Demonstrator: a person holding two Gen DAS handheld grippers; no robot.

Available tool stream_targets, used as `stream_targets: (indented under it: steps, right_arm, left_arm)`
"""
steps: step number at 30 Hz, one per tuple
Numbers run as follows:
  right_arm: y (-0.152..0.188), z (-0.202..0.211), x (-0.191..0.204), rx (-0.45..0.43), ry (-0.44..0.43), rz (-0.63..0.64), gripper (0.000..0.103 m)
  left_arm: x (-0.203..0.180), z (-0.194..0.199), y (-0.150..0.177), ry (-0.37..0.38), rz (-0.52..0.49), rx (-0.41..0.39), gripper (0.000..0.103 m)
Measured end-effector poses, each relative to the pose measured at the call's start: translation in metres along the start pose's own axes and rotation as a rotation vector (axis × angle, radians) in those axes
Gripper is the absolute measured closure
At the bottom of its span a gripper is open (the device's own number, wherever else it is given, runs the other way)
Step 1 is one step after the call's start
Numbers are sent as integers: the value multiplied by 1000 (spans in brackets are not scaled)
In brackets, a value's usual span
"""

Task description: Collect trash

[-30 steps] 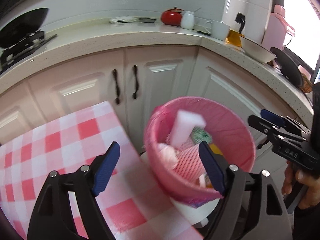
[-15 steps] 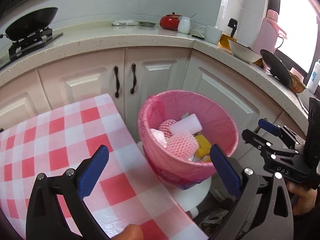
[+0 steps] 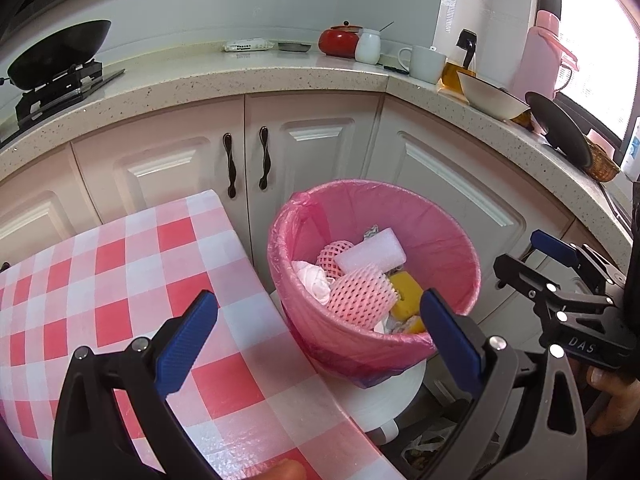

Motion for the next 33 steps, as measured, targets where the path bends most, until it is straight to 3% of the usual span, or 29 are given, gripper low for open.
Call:
stream_targets:
  steps: [33]
  right_arm:
    - [3, -2, -1, 2, 1, -15, 19]
  left_arm:
    - [-1, 0, -1, 3, -6, 1, 5]
Point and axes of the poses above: each gripper's, at about its wrist camera, not at the fingertips, and z roughly against the way its jaws point, x to its left, y to its underside, the point moved 8 cm from there along -z, roughly the way its jaws point, and after that the axes turned 9 degrees about -x, right-handed, at the moved point
